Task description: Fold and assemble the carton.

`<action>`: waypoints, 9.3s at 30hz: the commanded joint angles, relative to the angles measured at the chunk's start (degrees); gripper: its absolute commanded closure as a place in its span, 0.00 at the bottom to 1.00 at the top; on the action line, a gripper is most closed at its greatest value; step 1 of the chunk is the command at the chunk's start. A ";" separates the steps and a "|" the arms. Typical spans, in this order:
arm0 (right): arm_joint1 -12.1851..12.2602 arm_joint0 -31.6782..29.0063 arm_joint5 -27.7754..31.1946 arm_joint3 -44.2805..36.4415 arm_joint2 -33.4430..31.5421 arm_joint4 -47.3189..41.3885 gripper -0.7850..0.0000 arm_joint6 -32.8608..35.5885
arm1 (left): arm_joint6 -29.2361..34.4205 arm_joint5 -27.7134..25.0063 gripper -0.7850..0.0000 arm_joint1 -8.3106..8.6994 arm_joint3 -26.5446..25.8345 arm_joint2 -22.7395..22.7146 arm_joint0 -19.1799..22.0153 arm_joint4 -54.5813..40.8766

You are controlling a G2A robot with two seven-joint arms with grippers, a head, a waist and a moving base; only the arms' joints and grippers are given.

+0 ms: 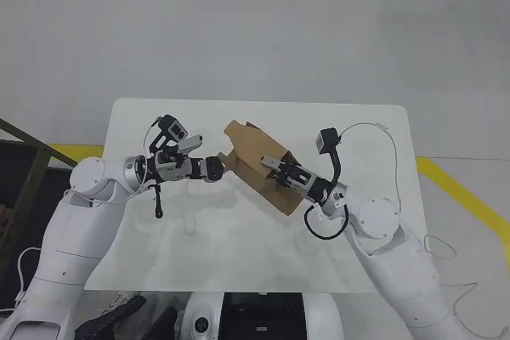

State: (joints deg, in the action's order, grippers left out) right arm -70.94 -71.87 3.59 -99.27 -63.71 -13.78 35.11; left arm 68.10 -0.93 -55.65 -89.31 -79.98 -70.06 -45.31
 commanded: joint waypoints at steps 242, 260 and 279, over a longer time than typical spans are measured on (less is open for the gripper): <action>3.88 -4.58 4.21 0.22 0.69 -4.19 1.00 15.54 | -1.97 3.02 0.00 -1.55 -4.33 -0.32 -4.90 2.10; 4.04 -3.02 2.20 1.30 1.24 -5.18 1.00 16.52 | -1.56 2.45 0.60 -1.06 -4.49 -0.30 -5.17 8.41; 4.48 -1.78 -0.40 -0.38 0.44 -6.50 1.00 18.02 | -1.11 1.81 0.98 -0.59 -4.01 -0.06 -5.25 12.32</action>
State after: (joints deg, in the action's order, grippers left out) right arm -66.46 -73.71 3.18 -99.62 -63.29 -20.39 53.16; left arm 67.04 0.94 -56.23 -93.47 -80.15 -75.39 -33.01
